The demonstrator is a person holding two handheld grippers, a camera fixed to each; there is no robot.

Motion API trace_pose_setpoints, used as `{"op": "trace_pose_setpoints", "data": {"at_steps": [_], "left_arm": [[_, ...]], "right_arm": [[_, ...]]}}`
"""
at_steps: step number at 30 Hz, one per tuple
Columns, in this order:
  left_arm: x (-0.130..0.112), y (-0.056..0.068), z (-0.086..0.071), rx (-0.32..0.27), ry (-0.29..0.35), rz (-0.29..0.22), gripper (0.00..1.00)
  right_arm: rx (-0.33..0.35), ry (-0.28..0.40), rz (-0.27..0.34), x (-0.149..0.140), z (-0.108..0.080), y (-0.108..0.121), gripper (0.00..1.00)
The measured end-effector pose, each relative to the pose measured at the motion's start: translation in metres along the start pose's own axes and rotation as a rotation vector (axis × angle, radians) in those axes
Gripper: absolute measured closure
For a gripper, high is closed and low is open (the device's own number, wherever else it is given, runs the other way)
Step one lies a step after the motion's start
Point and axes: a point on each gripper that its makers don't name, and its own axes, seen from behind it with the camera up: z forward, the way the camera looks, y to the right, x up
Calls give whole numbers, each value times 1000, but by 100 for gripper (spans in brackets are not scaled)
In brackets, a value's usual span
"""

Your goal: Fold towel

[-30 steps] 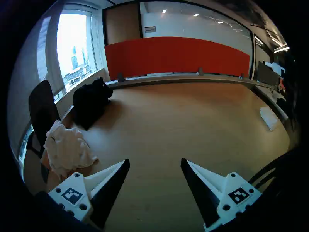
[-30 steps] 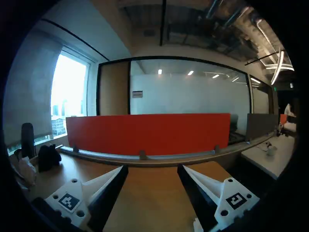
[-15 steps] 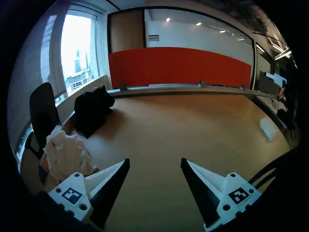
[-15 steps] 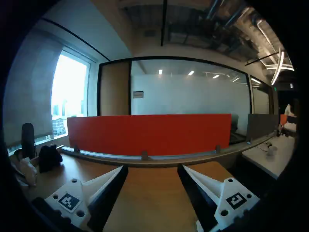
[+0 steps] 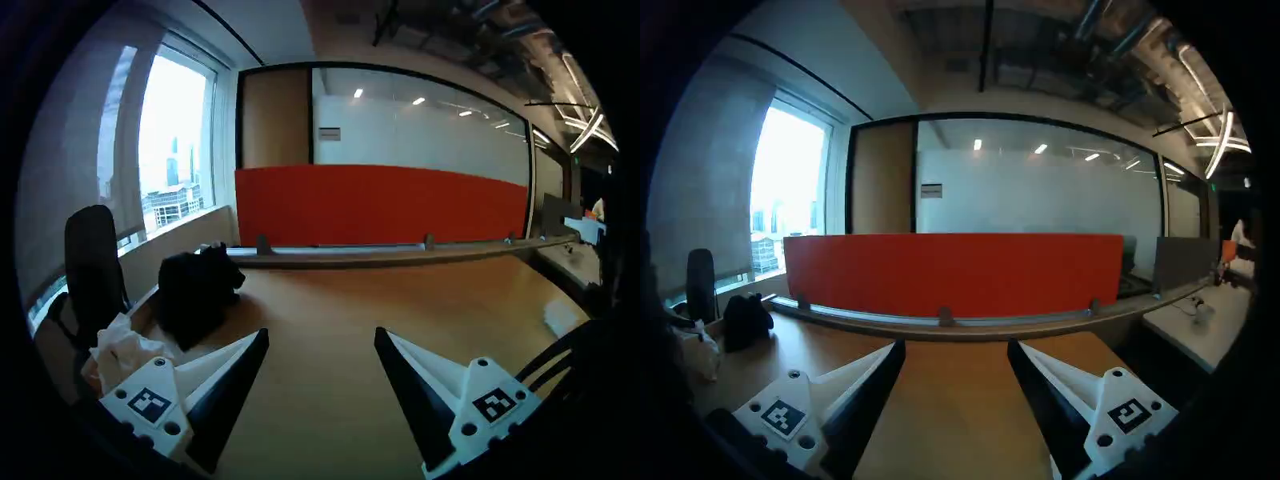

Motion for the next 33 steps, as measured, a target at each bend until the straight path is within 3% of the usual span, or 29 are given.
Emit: {"op": "trace_pose_setpoints", "data": {"at_steps": [6, 9, 21, 30, 33], "left_arm": [[49, -12, 11, 23, 114, -27, 2], [60, -15, 15, 27, 149, -22, 2], [64, -3, 25, -3, 178, -26, 2], [63, 6, 30, -36, 200, -44, 2], [56, 6, 33, -42, 199, -27, 2]], "right_arm": [[-1, -4, -5, -1, -5, -3, 2], [-4, -7, -4, -2, -8, -4, 2], [-13, 5, 9, 7, -10, -8, 2], [-14, 21, -15, 18, -15, -18, 1], [-15, 23, -23, 19, -19, -22, 2]]}}
